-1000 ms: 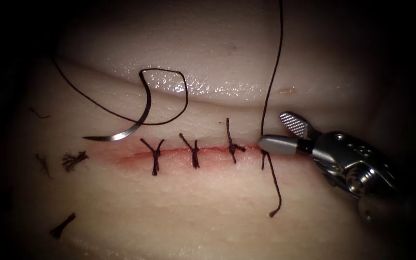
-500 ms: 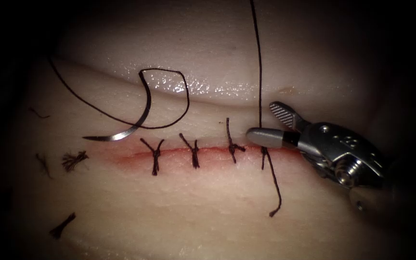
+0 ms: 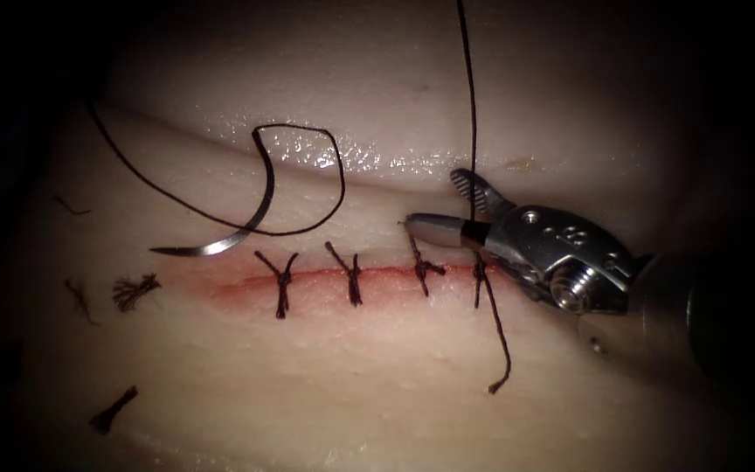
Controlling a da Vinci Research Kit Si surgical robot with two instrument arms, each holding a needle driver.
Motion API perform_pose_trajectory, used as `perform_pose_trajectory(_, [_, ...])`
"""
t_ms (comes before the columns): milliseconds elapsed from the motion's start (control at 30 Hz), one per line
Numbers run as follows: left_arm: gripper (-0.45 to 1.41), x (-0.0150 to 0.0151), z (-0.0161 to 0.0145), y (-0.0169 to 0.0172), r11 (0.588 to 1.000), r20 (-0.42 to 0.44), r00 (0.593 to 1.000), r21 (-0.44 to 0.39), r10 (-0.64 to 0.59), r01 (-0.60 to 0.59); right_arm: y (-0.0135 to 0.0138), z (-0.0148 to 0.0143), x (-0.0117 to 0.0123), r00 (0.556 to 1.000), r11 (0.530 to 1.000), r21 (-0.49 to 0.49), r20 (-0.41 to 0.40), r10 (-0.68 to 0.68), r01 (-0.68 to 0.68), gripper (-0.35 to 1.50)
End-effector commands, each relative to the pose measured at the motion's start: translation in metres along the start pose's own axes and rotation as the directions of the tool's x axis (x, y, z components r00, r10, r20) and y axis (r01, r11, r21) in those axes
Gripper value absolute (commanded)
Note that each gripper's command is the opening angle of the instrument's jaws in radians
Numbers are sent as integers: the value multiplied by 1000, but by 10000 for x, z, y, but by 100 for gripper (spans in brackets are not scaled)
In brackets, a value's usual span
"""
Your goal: Wound Closure
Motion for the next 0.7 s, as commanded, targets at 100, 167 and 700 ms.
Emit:
perform_pose_trajectory(100, [-45,-1,5,6,1000,-5,1000,-2,-1,1,-3,16,-9,1000,1000,-2,5,-5,5,71])
perform_pose_trajectory(167, [-45,-1,5,6,1000,-5,1000,-2,-1,1,-4,19,-10,1000,1000,-5,7,-5,5,74])
perform_pose_trajectory(700, [-45,-1,3,6,1000,-8,1000,-4,-1,1,-13,24,-9,1000,999,-45,14,9,-9,-35])
